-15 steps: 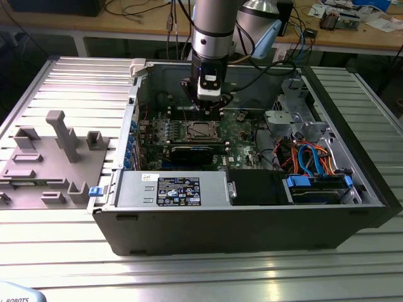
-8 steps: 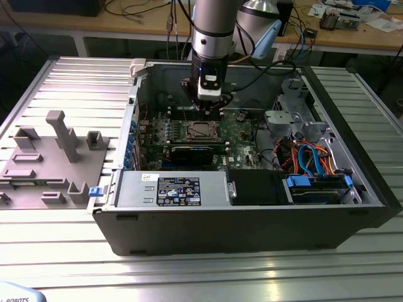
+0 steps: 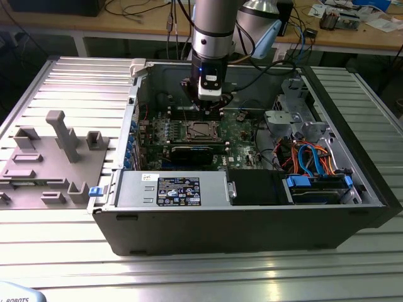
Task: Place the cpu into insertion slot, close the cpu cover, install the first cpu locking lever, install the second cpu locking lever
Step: 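Install the first cpu locking lever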
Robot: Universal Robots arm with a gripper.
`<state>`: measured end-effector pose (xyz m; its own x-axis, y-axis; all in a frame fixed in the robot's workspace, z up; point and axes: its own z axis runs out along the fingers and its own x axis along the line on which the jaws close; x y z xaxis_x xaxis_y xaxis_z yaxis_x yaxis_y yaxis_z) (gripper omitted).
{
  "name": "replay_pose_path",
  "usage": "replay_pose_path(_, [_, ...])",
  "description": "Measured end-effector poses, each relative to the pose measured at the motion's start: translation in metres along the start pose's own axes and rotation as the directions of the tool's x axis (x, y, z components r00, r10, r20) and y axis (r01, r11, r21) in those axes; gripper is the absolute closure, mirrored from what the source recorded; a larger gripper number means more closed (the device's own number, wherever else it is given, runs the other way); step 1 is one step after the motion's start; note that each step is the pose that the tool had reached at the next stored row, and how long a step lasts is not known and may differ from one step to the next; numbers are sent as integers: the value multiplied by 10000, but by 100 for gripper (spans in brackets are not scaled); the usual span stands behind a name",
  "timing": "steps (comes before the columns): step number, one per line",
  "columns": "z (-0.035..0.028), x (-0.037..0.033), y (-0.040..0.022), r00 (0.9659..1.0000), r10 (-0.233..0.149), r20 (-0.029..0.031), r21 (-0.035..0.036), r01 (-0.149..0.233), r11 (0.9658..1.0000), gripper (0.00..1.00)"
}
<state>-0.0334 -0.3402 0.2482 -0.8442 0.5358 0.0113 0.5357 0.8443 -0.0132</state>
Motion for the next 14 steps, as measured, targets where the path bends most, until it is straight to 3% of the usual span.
replay_pose_path(14, [0, 0, 0, 9999, -148, 2, 2, 148, 9999, 89])
